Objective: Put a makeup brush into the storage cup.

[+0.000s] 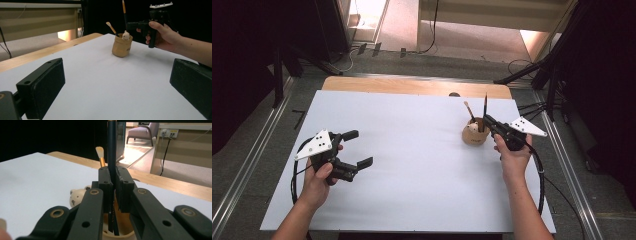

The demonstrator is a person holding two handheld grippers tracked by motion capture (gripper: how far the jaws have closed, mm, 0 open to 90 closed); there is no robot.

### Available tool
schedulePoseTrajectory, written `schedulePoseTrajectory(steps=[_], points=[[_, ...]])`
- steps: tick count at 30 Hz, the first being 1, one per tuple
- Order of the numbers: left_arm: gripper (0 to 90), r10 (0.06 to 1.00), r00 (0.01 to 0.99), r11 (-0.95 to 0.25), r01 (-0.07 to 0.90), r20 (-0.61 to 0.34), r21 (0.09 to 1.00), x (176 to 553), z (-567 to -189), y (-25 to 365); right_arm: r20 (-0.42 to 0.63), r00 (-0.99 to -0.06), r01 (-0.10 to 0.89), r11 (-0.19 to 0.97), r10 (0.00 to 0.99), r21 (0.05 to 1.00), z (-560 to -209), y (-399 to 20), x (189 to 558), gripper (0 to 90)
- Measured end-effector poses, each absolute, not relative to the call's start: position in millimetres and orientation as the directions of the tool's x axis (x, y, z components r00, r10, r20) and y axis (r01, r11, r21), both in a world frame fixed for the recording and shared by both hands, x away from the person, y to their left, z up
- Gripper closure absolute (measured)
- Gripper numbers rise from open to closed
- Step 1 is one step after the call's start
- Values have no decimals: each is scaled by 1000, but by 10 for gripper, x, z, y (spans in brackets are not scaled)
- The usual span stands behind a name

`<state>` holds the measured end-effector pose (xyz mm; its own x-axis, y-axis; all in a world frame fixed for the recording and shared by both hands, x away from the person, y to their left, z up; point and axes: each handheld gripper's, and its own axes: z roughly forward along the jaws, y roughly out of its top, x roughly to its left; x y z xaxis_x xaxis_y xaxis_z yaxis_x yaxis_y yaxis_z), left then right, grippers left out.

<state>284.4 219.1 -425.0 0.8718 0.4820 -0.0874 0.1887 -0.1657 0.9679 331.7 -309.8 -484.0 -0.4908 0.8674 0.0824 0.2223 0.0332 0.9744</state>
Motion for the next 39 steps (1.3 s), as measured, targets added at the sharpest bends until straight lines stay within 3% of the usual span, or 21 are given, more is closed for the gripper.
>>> schedulePoseTrajectory(steps=[17, 20, 29, 39], points=[[1, 481, 872, -168, 189, -87, 967, 2847, -4254, 2189, 112, -456, 299, 34, 883, 954, -4981, -3162, 3331, 833], [1, 481, 873, -168, 188, -86, 968, 2846, -4254, 2188, 142, -453, 314, 9, 880, 949, -4969, -3163, 3327, 715], [1, 484, 871, -163, 191, -90, 968, 2845, -4250, 2199, 132, -447, 319, 20, 885, 948, -4932, -3186, 3298, 596], [1, 504, 860, -153, 183, -82, 971, 2837, -4243, 2271, 107, -430, 287, 23, 897, 958, -4793, -3236, 3093, 125]])
